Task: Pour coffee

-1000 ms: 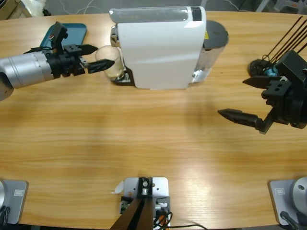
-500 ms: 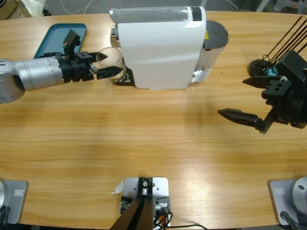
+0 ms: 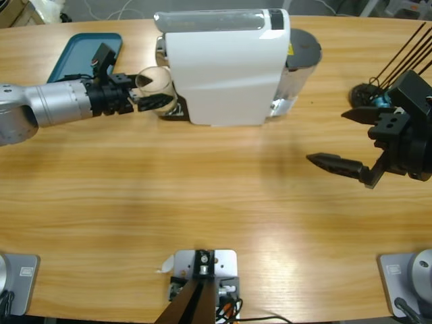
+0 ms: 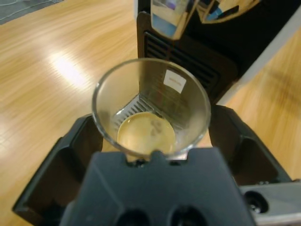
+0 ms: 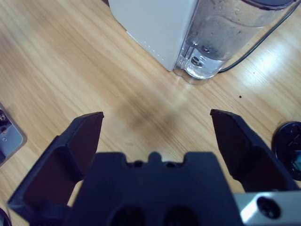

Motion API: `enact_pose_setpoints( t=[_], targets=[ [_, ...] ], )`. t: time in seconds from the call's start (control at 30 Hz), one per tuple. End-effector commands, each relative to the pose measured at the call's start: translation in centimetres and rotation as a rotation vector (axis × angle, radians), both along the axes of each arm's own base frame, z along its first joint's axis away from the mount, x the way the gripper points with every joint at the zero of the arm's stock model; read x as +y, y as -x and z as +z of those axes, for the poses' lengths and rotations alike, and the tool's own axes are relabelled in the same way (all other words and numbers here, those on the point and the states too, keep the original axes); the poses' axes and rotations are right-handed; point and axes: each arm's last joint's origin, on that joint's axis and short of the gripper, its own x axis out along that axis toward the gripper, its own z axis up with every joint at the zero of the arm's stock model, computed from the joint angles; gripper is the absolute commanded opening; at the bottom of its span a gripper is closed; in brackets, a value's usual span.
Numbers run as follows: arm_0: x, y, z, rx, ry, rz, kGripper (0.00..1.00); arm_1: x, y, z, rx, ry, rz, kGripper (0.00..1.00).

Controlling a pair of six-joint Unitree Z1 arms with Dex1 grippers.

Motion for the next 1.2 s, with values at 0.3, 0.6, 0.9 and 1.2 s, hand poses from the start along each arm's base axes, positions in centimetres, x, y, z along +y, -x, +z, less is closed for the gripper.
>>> enact_pose_setpoints(
  t=[0.3,0.6,0.9,1.2],
  targets=[
    [-0.6,-0.5,-1.4,0.049,0.003,-0.031,0.133,0.0,0.2,-0.9,0.028,0.010,0.008,0.964],
    [7.7,1.1,1.6,-0.016,-0.033,0.316,0.163,0.0,0.2,-0.9,0.029,0.009,0.009,0.964],
    [10.8,1.2,3.6,-0.082,-0.008,0.438,0.163,0.1,0.2,-0.9,0.029,0.008,0.010,0.964],
    [14.6,-1.4,2.4,-0.050,-0.029,0.598,0.163,-0.1,0.4,-0.7,0.023,-0.004,0.013,0.964]
  ],
)
